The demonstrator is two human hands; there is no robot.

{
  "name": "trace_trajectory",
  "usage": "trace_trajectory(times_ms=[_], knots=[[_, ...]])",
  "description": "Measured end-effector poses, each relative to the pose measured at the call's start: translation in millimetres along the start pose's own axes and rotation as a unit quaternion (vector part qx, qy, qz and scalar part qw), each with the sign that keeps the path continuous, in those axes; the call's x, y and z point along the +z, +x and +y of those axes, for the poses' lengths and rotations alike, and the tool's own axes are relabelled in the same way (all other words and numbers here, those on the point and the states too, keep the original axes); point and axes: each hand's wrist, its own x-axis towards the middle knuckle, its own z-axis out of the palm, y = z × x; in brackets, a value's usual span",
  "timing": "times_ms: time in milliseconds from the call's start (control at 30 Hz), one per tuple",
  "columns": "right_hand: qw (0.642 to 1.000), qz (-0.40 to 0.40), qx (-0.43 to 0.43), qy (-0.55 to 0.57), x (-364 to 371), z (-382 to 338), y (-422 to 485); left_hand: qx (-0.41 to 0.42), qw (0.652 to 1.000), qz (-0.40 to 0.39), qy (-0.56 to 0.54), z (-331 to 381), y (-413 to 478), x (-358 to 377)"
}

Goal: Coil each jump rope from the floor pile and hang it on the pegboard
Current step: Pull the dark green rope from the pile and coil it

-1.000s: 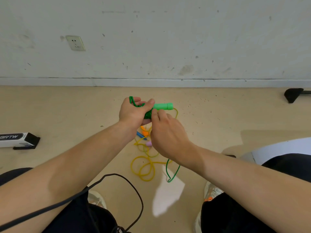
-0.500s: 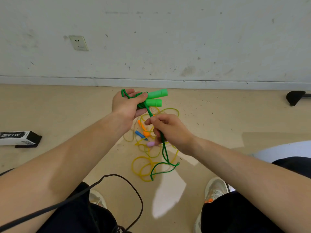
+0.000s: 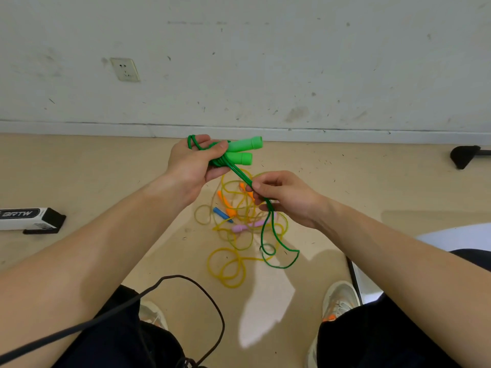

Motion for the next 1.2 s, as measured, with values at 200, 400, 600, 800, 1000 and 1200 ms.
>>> trace_trajectory(times_ms=[200,400,600,800,1000,1200], knots=[[0.936,0.021,-0.091,-0.34,0,-1,3,-0.034,0.999,-0.026,-0.01,2,-2,-2],[0.83,0.092,-0.078,-0.545,-29,-14,5,-0.054,0.964,-0.212,0.149,14,-7,-9],[0.915,0.081,-0.094,-0.385,-30,-19,8,0.048,0.892,-0.253,0.371,4,-8,-8],[0.987,0.111,-0.028,-0.112,-13,-26,4,0.16,0.881,-0.155,0.418,-6,-4,-8],[0.992,0.043,0.097,0.066,4,-26,-5,0.28,0.834,-0.089,0.467,-14,-6,-2],[0.996,0.016,0.049,0.074,16,-30,-7,0.327,0.853,0.001,0.408,-28,-12,9]])
